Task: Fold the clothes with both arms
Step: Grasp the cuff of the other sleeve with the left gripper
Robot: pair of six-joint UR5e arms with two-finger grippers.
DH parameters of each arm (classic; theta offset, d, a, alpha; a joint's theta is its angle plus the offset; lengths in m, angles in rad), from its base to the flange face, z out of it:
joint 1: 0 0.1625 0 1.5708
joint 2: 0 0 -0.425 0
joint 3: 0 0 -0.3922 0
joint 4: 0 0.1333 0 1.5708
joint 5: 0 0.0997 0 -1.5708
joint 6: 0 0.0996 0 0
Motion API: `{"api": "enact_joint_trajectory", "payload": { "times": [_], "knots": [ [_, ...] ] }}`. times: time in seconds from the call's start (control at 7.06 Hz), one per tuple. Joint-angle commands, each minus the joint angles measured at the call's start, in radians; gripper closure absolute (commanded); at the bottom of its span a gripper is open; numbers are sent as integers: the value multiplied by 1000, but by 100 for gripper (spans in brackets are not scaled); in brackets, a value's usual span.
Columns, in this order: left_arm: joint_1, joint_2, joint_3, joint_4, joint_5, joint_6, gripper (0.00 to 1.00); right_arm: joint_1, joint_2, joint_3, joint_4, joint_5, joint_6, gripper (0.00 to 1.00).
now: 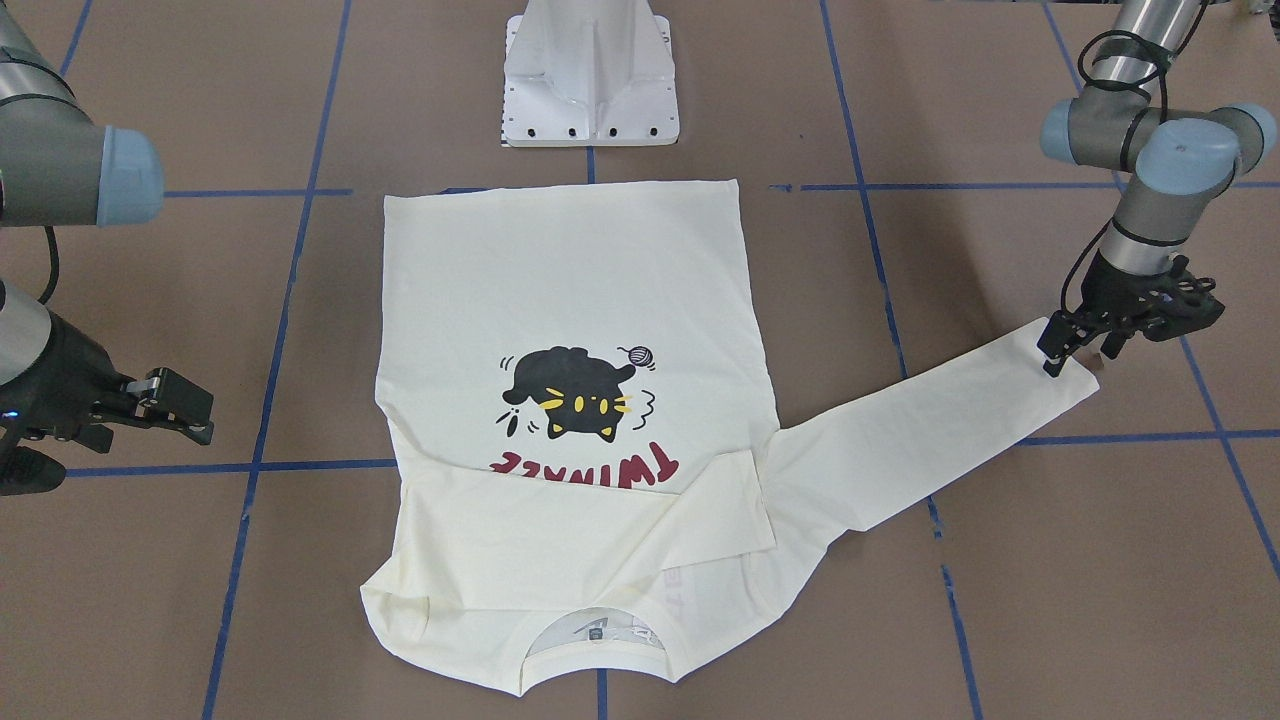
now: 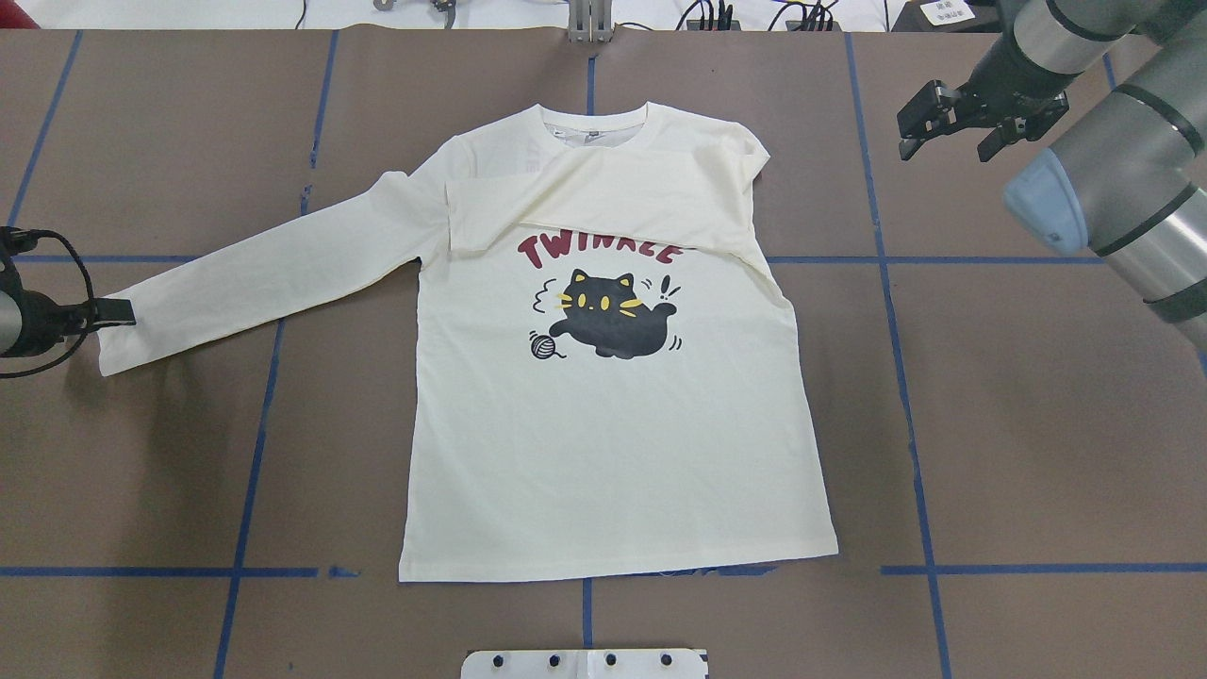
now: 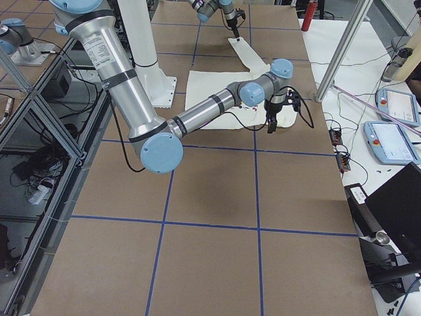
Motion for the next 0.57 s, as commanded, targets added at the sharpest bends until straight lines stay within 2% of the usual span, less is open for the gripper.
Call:
{"api": "enact_joint_trajectory", "payload": {
  "times": [0.0, 0.14, 0.42],
  "knots": [
    [0, -1, -3, -2, -1, -7, 30, 2, -1, 0, 0, 2, 0, 0],
    [0, -1, -3, -2, 1, -9, 48, 5, -1, 0, 0, 2, 0, 0],
    [0, -2, -6, -5, -3, -13, 72, 7, -1, 0, 0, 5, 0, 0]
  ]
}}
